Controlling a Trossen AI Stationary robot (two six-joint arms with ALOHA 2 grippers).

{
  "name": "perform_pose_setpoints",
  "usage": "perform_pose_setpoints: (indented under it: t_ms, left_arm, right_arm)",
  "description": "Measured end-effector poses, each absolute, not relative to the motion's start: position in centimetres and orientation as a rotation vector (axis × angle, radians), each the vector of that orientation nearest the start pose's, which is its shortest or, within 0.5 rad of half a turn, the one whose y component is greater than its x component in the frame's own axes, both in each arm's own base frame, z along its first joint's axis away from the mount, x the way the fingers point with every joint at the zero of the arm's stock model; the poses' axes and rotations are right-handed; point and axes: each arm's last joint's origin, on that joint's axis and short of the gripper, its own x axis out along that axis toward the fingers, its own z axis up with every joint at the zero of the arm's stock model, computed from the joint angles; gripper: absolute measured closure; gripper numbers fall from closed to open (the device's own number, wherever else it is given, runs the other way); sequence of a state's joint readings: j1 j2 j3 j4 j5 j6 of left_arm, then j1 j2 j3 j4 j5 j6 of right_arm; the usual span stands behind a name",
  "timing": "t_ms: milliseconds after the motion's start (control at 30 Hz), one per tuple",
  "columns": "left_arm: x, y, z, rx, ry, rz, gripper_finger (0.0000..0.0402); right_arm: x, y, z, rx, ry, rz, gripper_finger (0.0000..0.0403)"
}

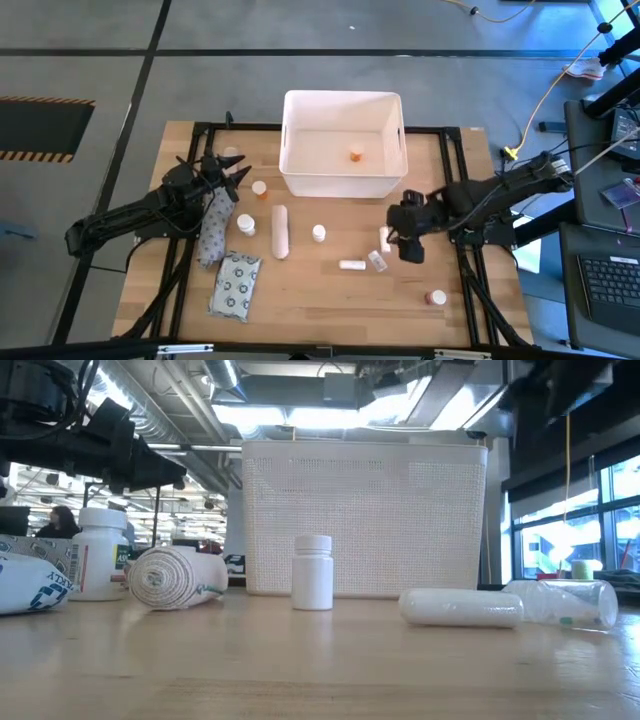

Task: Pick & place medical supplies in basket/bin
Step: Put the orange pill bottle into the white bin

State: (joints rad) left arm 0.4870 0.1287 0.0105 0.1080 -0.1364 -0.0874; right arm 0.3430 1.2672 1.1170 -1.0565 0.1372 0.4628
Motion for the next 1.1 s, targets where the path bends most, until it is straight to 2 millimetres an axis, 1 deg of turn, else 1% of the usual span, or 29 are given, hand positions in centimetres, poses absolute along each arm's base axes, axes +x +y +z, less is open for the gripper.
perform_pose_setpoints:
  t_ms: [100,200,300,500,667,767,900,1000,1100]
  left_arm:
    - [9.1,5.3,16.7,-0.110,-0.025,0.623,0.0208]
    - [9.1,5.3,16.7,-0.119,-0.028,0.622,0.0208]
    - [9.1,5.2,16.7,-0.119,-0.028,0.617,0.0208]
    - [9.1,5.3,16.8,-0.090,-0.033,0.622,0.0208]
    - [9.1,5.2,17.0,-0.094,-0.046,0.614,0.0203]
    - [9.1,5.2,17.0,-0.111,-0.050,0.609,0.0181]
    - [9.2,5.1,17.0,-0.114,-0.048,0.563,0.0126]
    - [9.2,5.1,17.0,-0.114,-0.047,0.561,0.0086]
    - [9.2,5.1,17.0,-0.114,-0.047,0.561,0.0063]
  right_arm:
    - [20.4,7.5,26.8,0.060,1.212,-0.128,0.0090]
    - [19.2,7.6,25.1,0.063,1.271,-0.161,0.0090]
    - [18.3,7.5,23.7,0.103,1.301,-0.223,0.0090]
    - [17.6,7.2,22.0,0.098,1.340,-0.270,0.0090]
    - [17.6,7.3,21.4,0.105,1.325,-0.265,0.0090]
    - [17.8,7.3,21.4,0.088,1.299,-0.263,0.0090]
    - [18.0,7.2,21.5,0.028,1.274,-0.261,0.0090]
    - [18.0,7.1,21.5,-0.007,1.263,-0.267,0.0090]
    - [18.0,7.1,21.5,-0.001,1.259,-0.276,0.0090]
